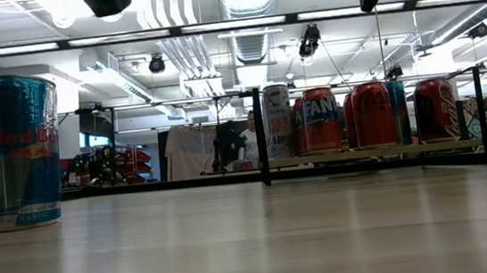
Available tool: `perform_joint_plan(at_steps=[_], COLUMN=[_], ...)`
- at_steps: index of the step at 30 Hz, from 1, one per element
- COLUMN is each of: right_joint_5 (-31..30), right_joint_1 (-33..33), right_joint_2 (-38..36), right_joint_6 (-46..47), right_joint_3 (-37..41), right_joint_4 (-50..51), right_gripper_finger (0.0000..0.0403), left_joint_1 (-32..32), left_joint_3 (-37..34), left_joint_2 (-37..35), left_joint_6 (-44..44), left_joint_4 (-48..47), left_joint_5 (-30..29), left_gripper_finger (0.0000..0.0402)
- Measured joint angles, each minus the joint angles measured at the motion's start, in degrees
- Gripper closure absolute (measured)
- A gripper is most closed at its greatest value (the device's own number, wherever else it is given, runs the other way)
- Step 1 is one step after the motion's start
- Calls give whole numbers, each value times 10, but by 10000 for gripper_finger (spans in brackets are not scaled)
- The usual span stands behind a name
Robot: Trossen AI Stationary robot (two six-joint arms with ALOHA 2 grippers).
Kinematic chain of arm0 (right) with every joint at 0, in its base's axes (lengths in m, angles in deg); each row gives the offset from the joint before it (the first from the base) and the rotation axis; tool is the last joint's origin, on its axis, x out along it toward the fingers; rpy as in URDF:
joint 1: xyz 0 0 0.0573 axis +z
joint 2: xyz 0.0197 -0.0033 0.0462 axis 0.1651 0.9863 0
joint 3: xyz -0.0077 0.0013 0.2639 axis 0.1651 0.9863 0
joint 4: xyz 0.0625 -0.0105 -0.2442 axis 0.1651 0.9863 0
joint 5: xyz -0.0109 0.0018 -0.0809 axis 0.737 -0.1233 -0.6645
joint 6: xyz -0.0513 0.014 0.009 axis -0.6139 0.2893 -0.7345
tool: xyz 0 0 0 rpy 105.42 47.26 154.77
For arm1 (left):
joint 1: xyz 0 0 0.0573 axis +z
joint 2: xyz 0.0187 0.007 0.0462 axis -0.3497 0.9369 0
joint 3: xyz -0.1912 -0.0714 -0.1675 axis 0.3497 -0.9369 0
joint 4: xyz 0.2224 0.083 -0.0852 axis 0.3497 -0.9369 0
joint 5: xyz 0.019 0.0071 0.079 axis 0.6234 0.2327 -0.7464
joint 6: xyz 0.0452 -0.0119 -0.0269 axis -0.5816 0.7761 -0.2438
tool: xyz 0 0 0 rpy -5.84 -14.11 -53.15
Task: Place canned beverage on shelf
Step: Put the blue soda can on the shelf aligned with the other blue soda cans
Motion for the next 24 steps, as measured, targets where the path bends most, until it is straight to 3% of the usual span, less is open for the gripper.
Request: perform_joint_plan(at_steps=[6,13,24], right_joint_5=[0,1,1], right_joint_1=[0,4,19], right_joint_2=[0,0,0], right_joint_6=[-14,-13,18], right_joint_3=[3,15,53], right_joint_4=[-12,-35,-64], right_gripper_finger=[394,394,394], left_joint_1=[-56,-93,-137], left_joint_3=[-7,-35,-77], left_joint_2=[0,0,0], left_joint_6=[96,130,163], left_joint_4=[-50,-50,-50], left_joint_5=[-22,-63,-120], left_gripper_finger=[212,206,111])
